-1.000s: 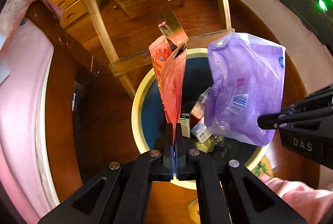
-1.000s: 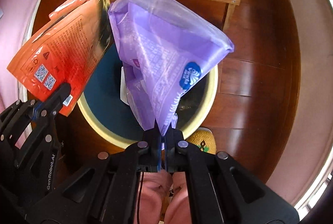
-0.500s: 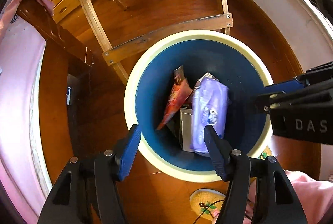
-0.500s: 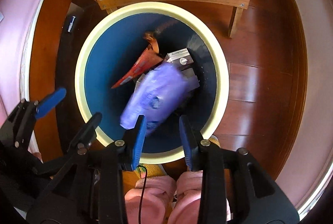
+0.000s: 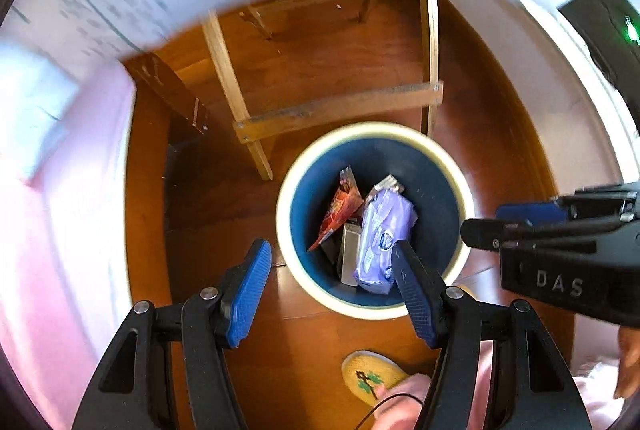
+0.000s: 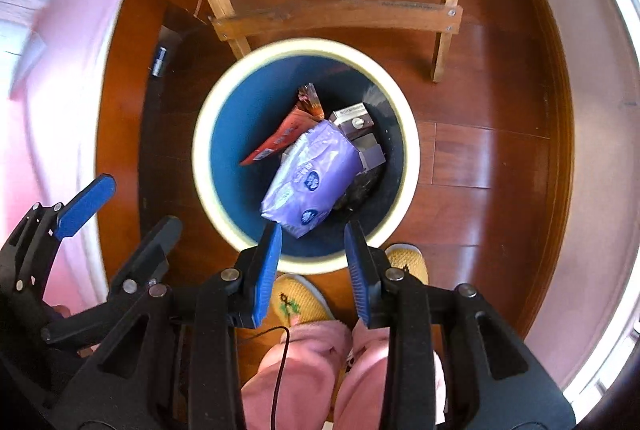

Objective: Collect trash
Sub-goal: 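Raise both tools back over the table toward the remaining trash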

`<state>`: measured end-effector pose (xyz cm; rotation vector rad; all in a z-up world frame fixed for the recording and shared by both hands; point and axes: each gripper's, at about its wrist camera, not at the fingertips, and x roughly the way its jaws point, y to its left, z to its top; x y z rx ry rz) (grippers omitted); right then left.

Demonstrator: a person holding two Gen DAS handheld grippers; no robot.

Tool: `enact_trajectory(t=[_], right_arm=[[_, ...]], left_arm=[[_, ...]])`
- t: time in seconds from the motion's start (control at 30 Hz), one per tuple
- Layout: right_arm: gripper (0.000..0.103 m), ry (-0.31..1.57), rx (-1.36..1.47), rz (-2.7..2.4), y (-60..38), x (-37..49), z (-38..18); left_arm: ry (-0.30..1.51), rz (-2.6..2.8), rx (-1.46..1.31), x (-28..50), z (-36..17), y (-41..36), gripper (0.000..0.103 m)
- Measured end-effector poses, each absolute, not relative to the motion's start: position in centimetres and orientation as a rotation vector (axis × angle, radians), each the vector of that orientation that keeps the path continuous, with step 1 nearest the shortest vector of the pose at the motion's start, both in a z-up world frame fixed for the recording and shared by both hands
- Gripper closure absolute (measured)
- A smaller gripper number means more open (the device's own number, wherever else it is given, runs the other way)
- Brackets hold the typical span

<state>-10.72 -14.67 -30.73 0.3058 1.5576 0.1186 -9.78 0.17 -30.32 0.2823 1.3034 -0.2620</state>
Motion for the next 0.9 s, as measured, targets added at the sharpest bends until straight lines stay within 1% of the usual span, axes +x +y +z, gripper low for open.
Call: enact_trajectory(t=[0.07,0.13,0.5,0.7,0.9], right_arm=[[0.074,1.542,0.311,0.113,-14.0,-9.2,-29.3],[0.074,1.521,0.319,0.112,-14.2,-8.8,-26.0],[0.074,1.379,0.308,0.122,-15.1,-8.4,-5.2],[0.074,1.278,0.288,0.126,-15.5,-8.2,4.3],[0.074,1.198,0.306,0.097,-15.8,-8.0,10.6]], left_arm=[[1.303,-0.249,0.258,-9.4,-27.2,0.4,0.039],[1.298,-0.237,0.233,-9.1,-23.8,0.5,0.039],[1.219,-0.189,0.160,-7.0,-4.6,1.5,0.039],[1.156,-0.179,0.119,-6.4,3.4,2.4,0.039],[1.102,-0.204,0.117,-6.3,9.4,2.9,0.039]])
